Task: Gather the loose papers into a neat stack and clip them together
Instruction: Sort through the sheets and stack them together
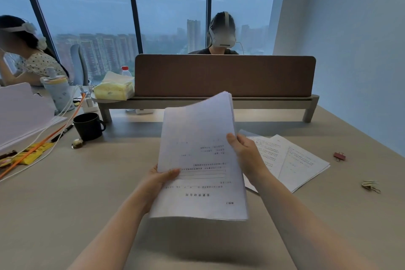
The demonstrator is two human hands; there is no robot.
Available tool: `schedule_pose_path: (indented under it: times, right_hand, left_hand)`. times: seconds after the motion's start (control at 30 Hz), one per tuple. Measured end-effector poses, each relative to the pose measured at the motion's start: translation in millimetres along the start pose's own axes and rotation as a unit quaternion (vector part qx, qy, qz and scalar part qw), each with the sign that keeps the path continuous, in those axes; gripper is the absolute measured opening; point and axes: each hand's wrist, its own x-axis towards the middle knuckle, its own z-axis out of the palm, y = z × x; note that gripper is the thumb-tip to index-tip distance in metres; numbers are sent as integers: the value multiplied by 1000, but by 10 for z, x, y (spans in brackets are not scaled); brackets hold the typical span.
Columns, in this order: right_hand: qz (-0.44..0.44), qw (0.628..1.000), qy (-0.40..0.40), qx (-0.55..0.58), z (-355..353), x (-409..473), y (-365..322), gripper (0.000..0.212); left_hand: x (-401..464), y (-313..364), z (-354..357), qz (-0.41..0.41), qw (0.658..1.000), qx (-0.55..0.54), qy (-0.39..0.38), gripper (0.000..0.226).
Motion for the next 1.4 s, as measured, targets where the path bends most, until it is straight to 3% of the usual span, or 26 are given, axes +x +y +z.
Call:
schedule_pose_path:
  times: [0.07,0.13,0.2,0.33,0.5,0.7,0.87,1.0,1.13,1.4]
  right_hand:
    - [13,999,17,-37,-83,45,151,44]
    - [26,985,35,-165,-192,111,376,37]
    - [48,939,4,-342,-291,129,546,29]
    - [94,840,-81,-528,-332,95,709,58]
    - [83,789,-122,-596,-266,134,700,60]
    - [13,725,-111,-680,-105,172,698,33]
    - [28,748,-41,-662,-190,208,619,30]
    - [33,700,0,-714,-302,205,502,29]
    - [105,707,-59,-697,-325,225,488,26]
    - [142,742,-90,-648,-326,155,581,22]
  left_hand:
    - [6,-70,-69,-11,999,-11,29,68]
    - [14,-124,-147,-12,998,-6,68,67]
    - [31,-163,-201,-4,995,-11,101,52]
    - [76,-180,-257,11,989,5,144,27]
    - [85,-180,-279,6,986,9,165,24]
    - [80,-179,-309,-11,985,17,174,22]
    - [80,-169,-343,-22,985,24,172,22]
    - [124,-189,-364,-32,984,32,170,27]
    - [149,-205,-346,-46,985,30,161,29]
    - [178,-202,-362,-73,982,46,168,33]
